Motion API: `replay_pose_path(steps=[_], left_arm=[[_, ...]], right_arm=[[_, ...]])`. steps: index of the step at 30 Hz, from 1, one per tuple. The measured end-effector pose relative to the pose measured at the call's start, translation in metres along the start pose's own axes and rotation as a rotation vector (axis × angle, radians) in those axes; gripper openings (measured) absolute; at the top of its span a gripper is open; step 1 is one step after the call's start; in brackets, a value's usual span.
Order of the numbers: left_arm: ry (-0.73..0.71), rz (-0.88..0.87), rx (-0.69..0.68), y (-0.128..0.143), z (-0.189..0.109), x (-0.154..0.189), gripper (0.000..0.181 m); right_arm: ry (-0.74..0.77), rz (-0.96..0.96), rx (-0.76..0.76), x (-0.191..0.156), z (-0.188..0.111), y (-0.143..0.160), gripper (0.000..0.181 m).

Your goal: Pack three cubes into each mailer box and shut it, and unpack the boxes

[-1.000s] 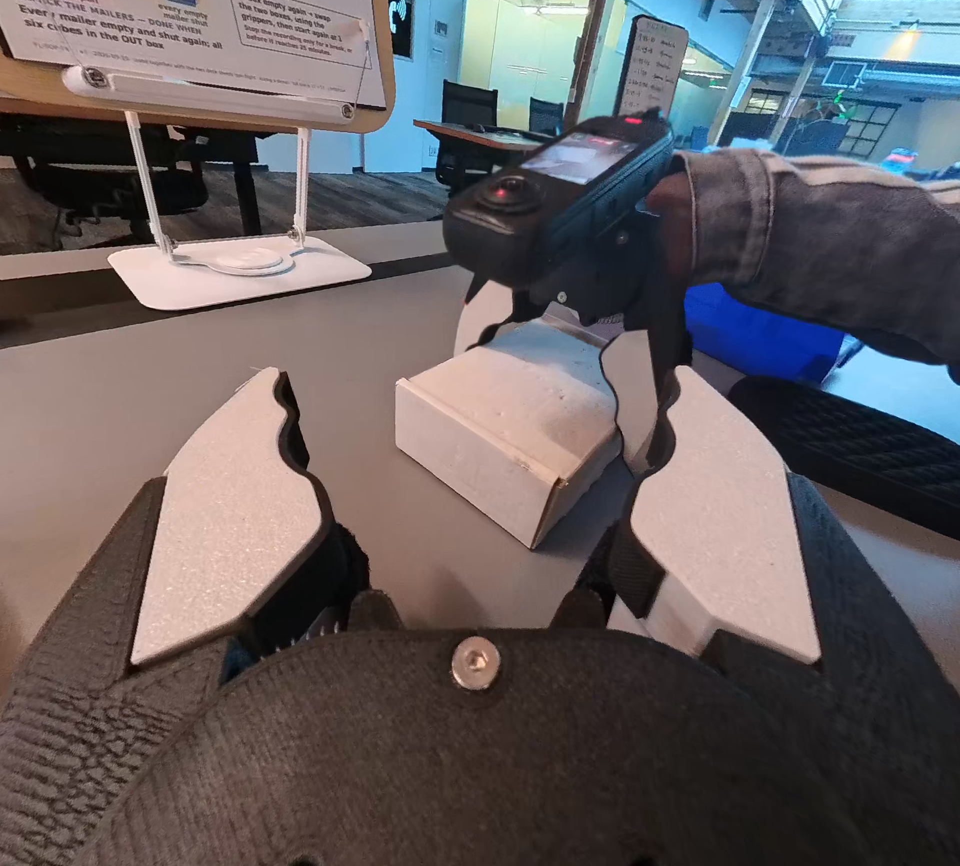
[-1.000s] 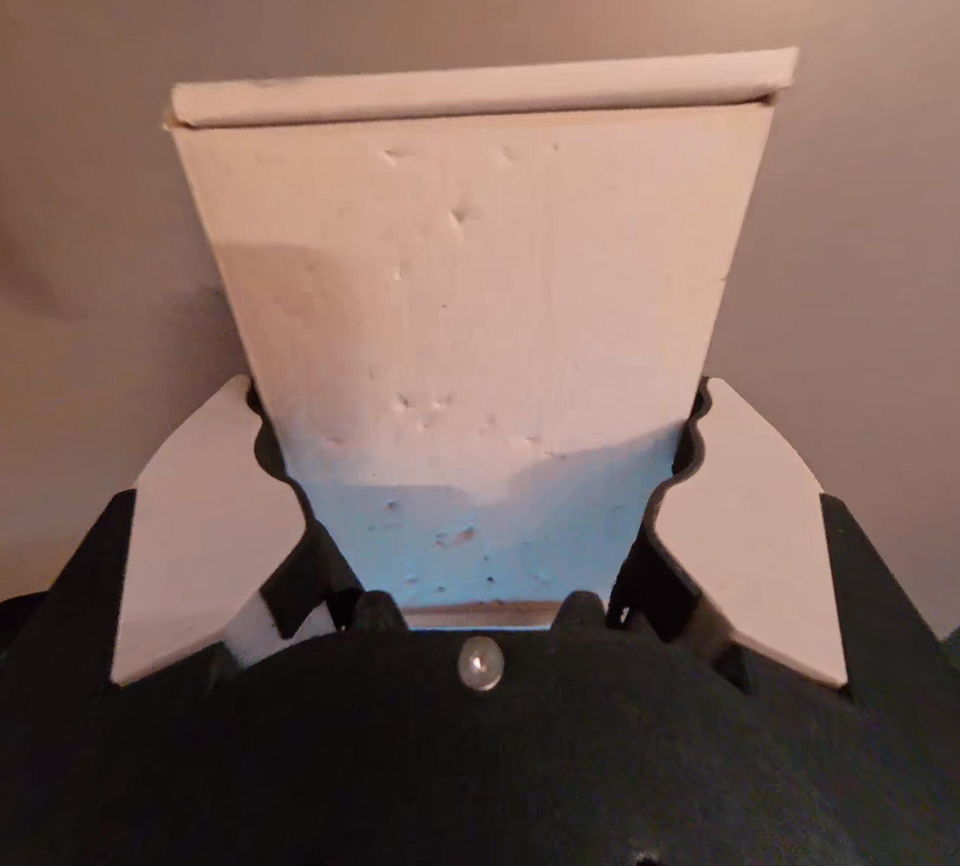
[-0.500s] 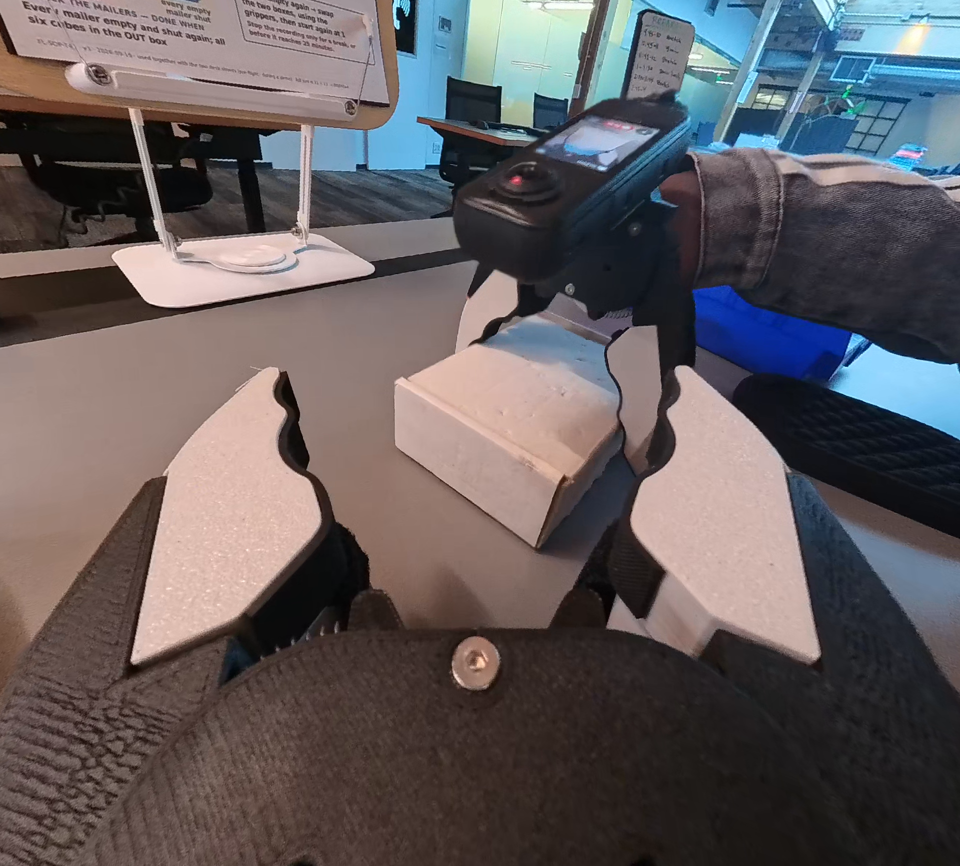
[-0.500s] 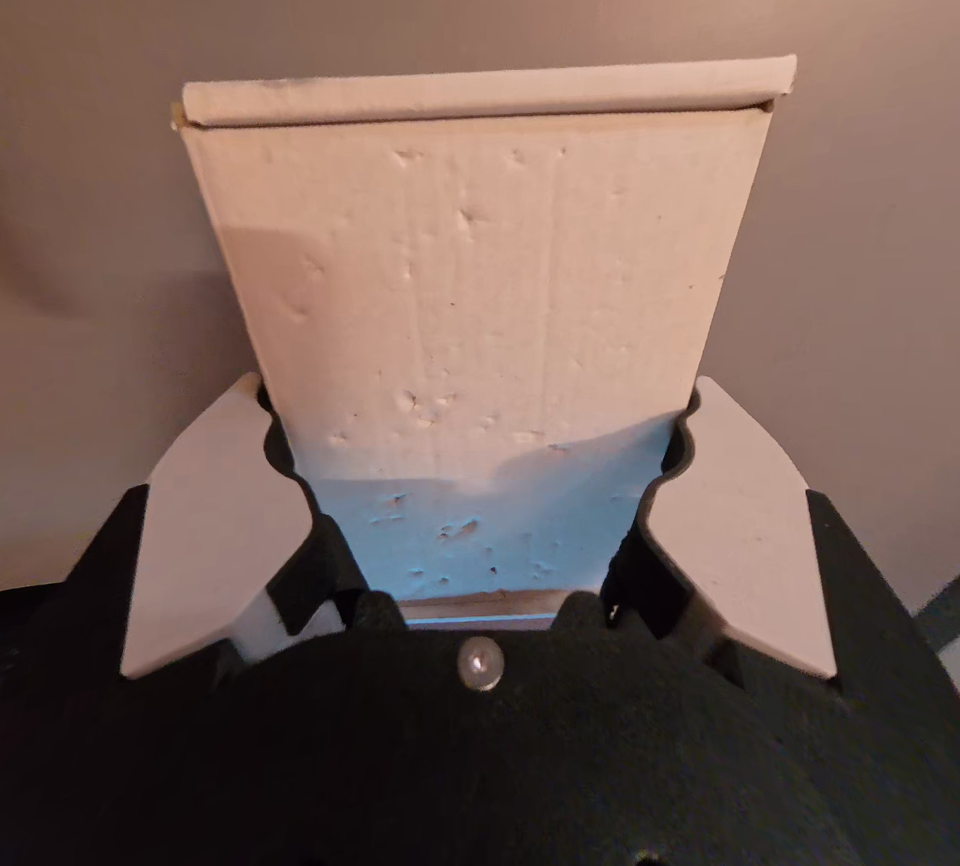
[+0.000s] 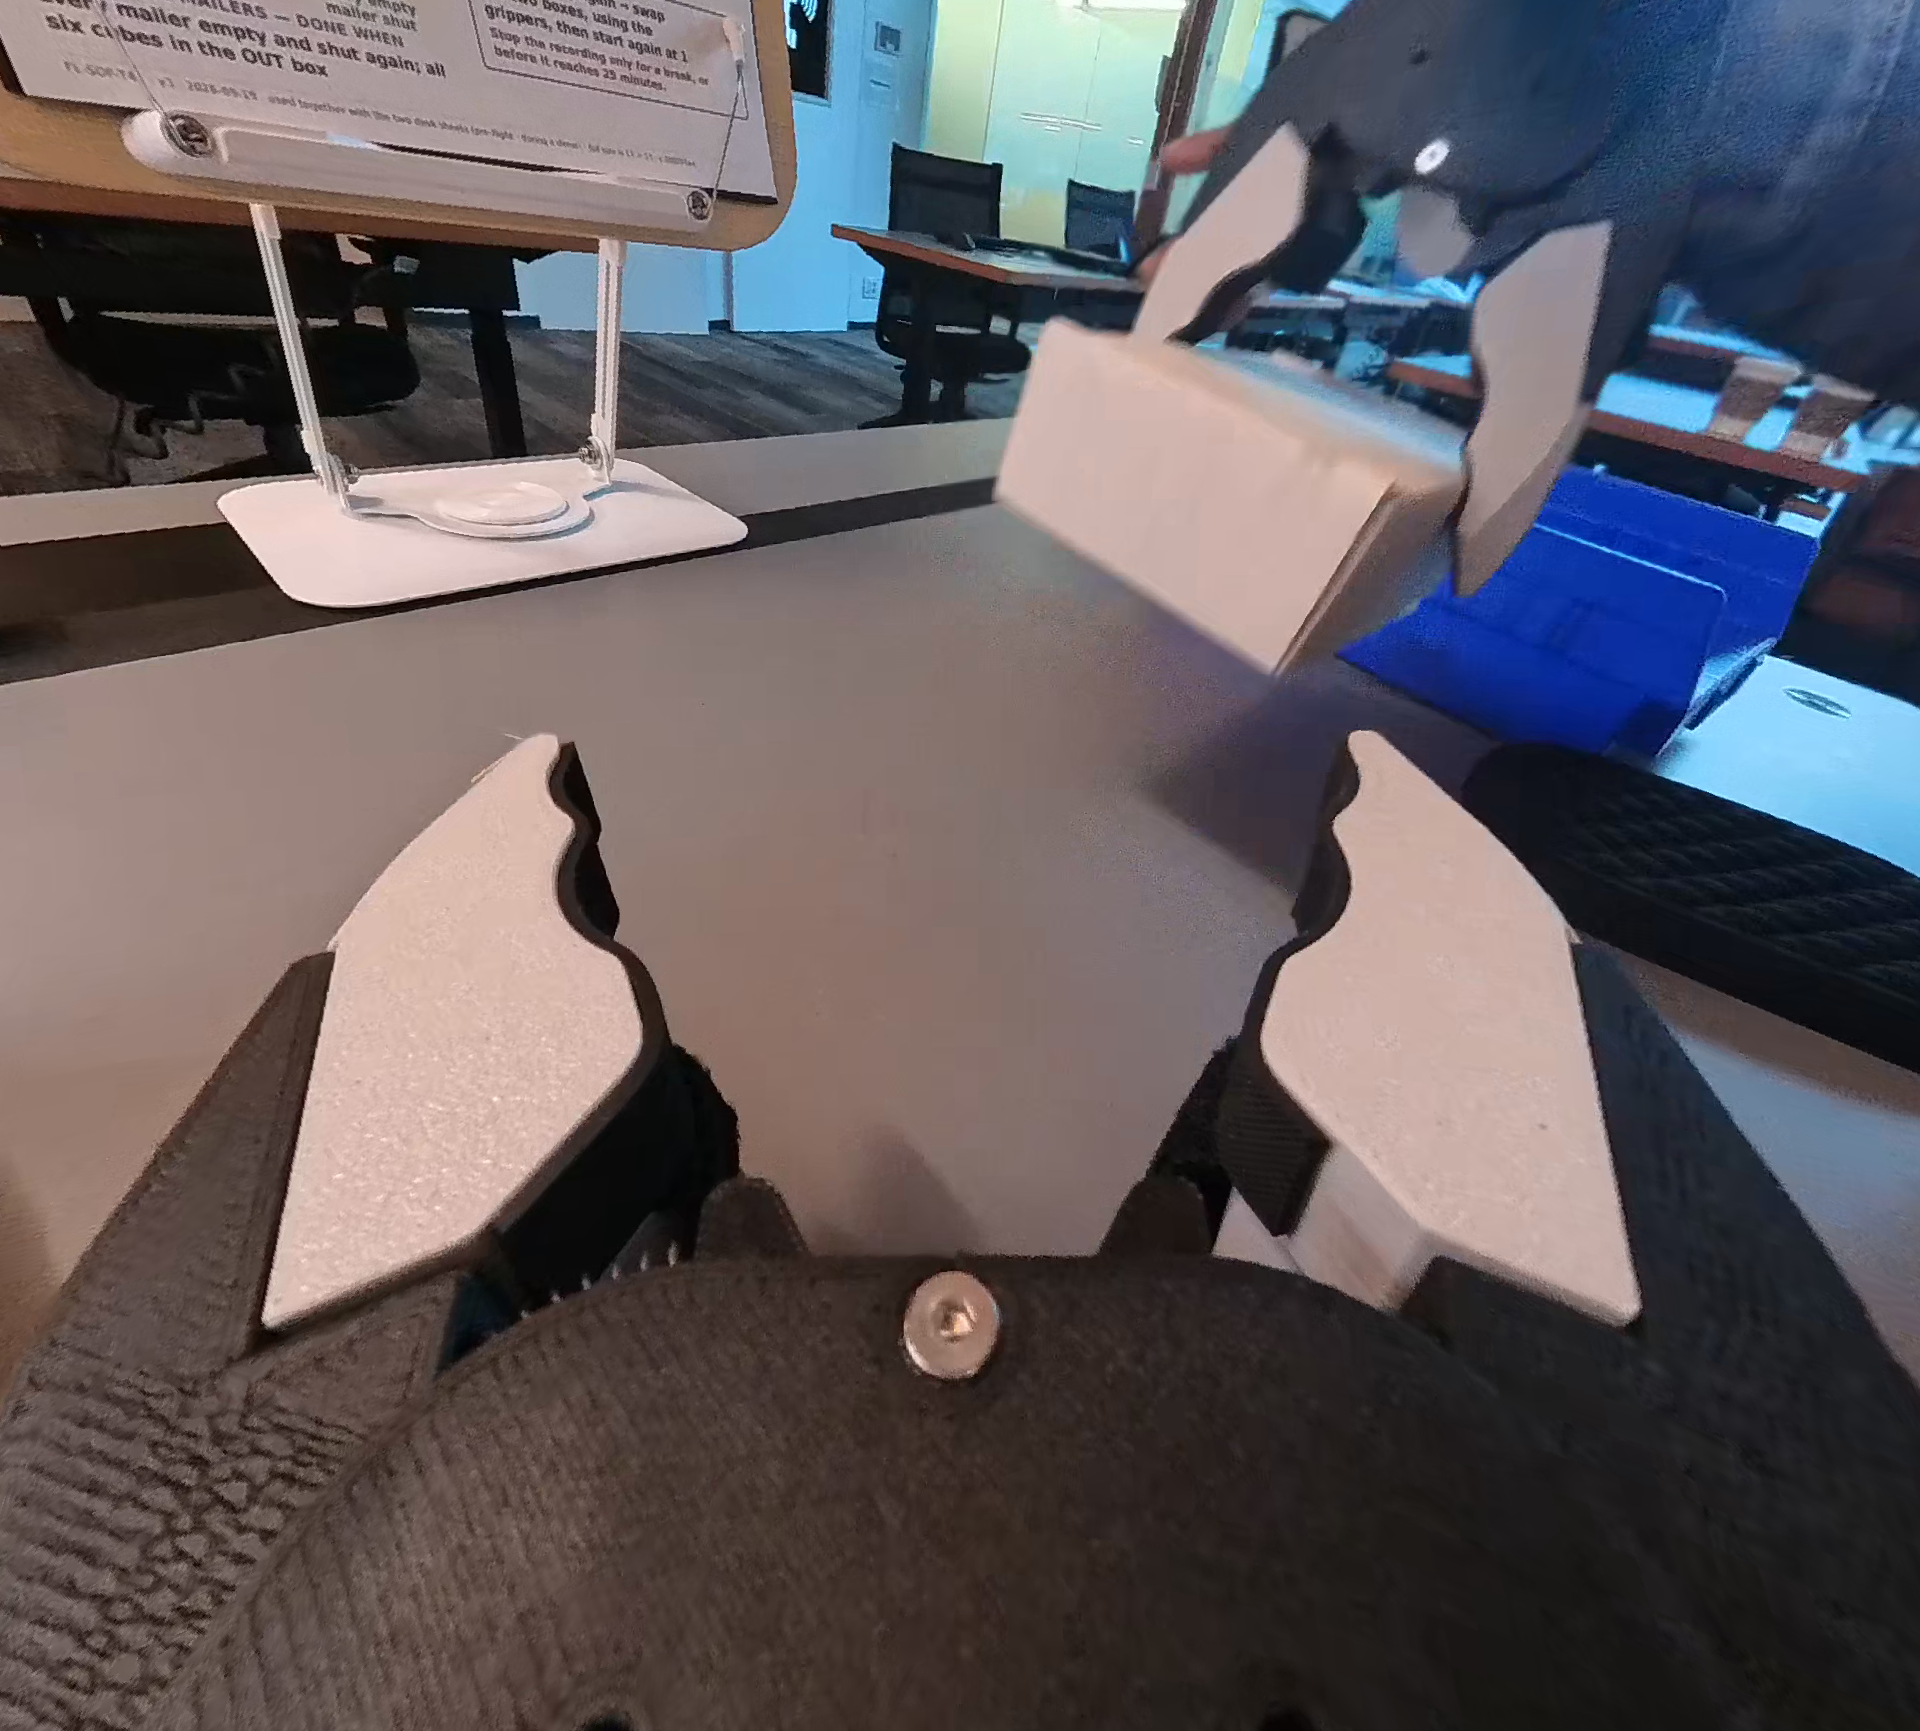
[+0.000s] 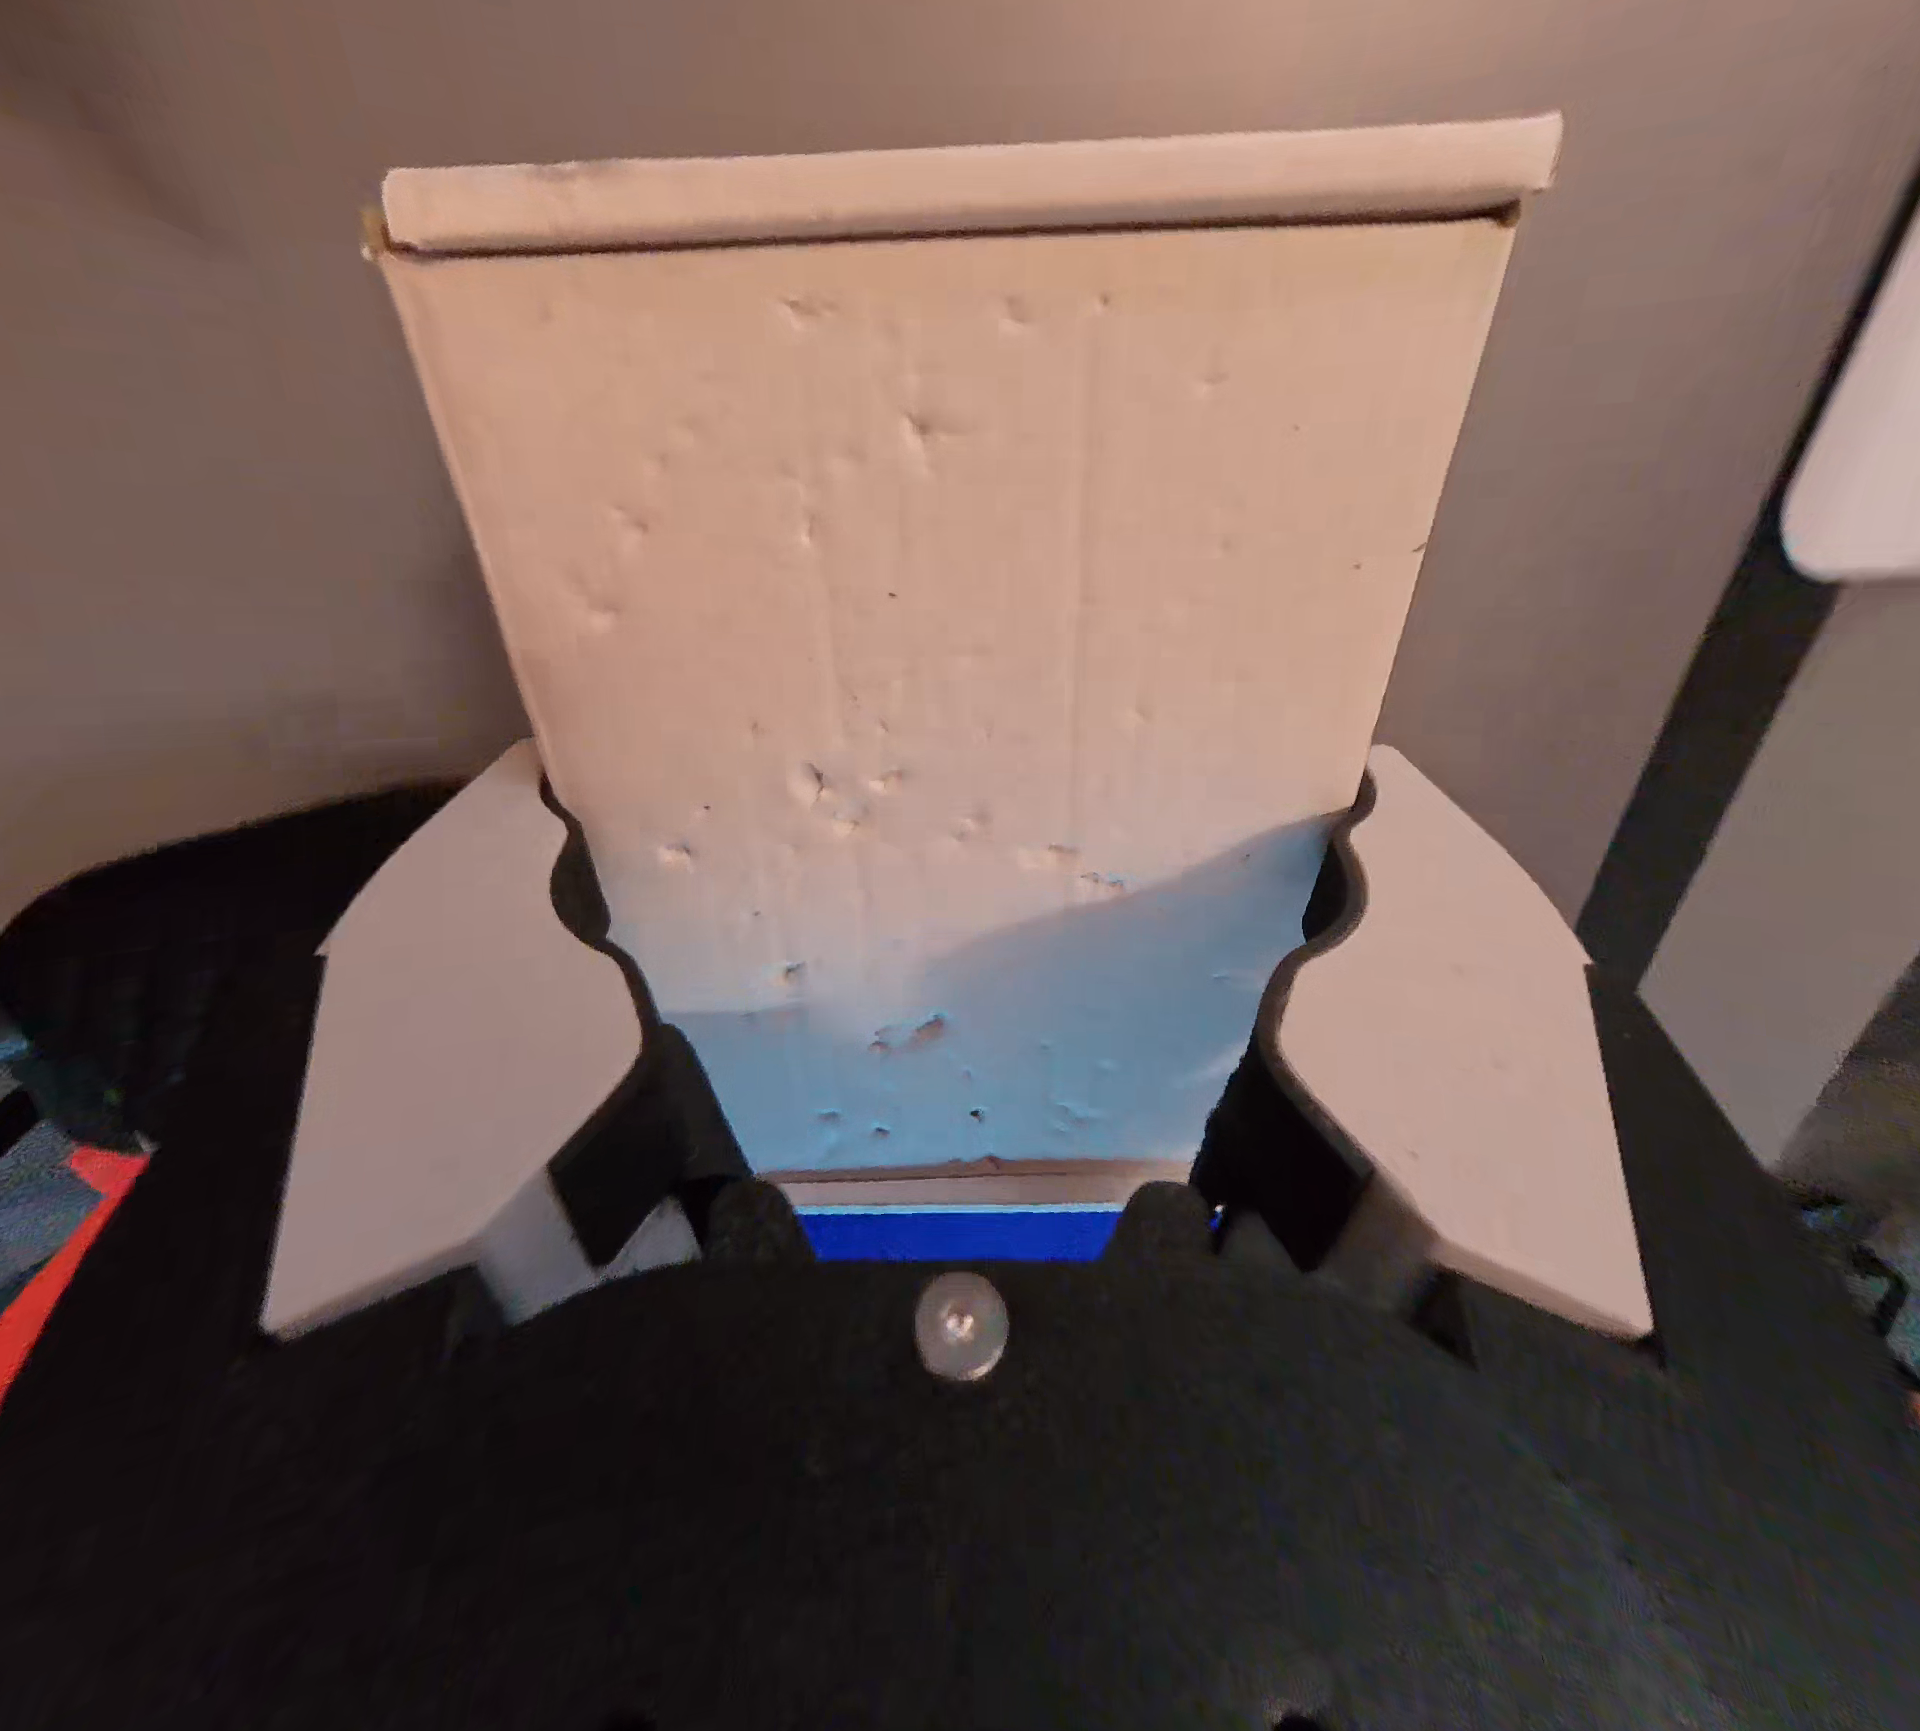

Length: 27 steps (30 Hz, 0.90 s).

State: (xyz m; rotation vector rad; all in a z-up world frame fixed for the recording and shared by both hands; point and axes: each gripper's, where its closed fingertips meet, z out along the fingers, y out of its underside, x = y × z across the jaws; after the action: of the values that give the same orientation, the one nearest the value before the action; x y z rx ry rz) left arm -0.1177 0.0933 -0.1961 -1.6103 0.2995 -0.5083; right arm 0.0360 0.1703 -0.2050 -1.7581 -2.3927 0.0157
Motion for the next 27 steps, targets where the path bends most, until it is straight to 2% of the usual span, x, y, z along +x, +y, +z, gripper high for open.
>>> replay_pose_path(steps=[5,8,12,15,20,27], left_arm=[[-0.008,-0.01,0.003,0.0,0.0,-0.002,0.128],[-0.009,-0.016,0.001,0.0,0.0,-0.003,0.128],[-0.013,-0.028,-0.001,0.001,0.0,-0.004,0.128],[-0.019,-0.04,-0.001,0.001,0.0,-0.006,0.128],[-0.024,-0.066,0.001,0.002,-0.001,-0.009,0.128],[-0.022,-0.082,-0.008,0.003,0.0,-0.01,0.126]], right_arm=[[0.073,0.117,-0.046,0.004,-0.042,0.082,0.133],[0.115,0.181,-0.099,0.001,-0.057,0.14,0.133],[0.153,0.246,-0.147,0.0,-0.063,0.205,0.133],[0.166,0.264,-0.189,0.002,-0.057,0.244,0.133],[0.143,0.304,-0.257,0.003,-0.039,0.293,0.132],[0.139,0.338,-0.299,0.015,-0.015,0.327,0.131]])
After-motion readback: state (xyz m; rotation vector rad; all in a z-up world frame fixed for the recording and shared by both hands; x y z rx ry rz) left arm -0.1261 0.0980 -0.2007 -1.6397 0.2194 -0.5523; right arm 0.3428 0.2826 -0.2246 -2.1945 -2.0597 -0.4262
